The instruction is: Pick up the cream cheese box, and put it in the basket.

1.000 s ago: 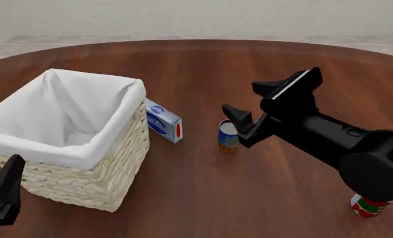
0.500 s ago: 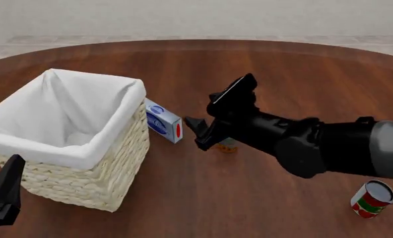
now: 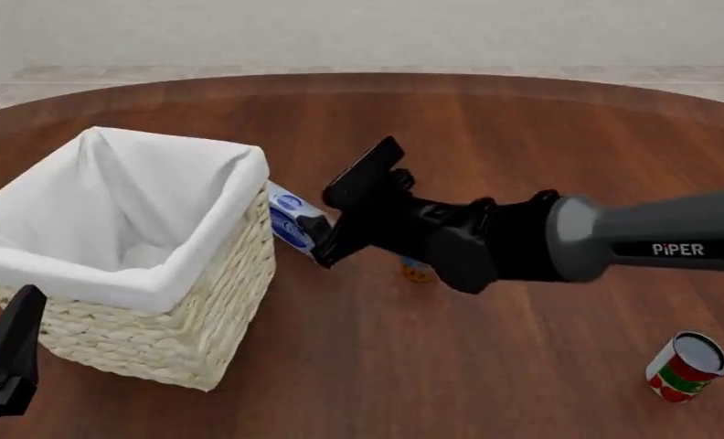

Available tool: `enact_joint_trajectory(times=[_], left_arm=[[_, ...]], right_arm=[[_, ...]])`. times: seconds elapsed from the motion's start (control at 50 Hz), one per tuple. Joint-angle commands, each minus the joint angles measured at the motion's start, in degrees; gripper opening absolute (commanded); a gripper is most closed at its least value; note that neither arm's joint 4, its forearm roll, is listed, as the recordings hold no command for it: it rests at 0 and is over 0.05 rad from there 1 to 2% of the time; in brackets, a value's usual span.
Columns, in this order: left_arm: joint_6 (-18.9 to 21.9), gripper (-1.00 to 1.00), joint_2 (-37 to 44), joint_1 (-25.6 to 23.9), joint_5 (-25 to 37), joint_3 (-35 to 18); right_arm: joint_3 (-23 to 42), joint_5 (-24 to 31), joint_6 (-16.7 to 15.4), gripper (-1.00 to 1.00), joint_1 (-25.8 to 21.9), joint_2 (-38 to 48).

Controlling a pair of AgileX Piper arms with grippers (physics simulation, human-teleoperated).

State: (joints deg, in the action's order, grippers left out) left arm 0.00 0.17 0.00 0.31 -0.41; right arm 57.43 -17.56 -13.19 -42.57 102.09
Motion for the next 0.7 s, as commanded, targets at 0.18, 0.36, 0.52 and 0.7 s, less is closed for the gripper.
enact_joint_trajectory(times=[0.18, 0.36, 0.52, 0.7], left_arm=[[0.0, 1.00, 0.0, 0.0, 0.0, 0.0], [0.0, 1.00, 0.0, 0.0, 0.0, 0.0], [0.0, 1.00, 0.0, 0.0, 0.0, 0.0], [0.0, 1.00, 0.0, 0.0, 0.0, 0.0]], right_arm=[[6.6, 4.3, 0.8, 1.00, -0.3, 4.7], [8.3, 4.7, -0.4, 1.00, 1.0, 7.2], [9.6, 4.8, -2.7, 1.00, 3.4, 9.4], [10.7, 4.8, -2.3, 1.00, 3.7, 11.5]])
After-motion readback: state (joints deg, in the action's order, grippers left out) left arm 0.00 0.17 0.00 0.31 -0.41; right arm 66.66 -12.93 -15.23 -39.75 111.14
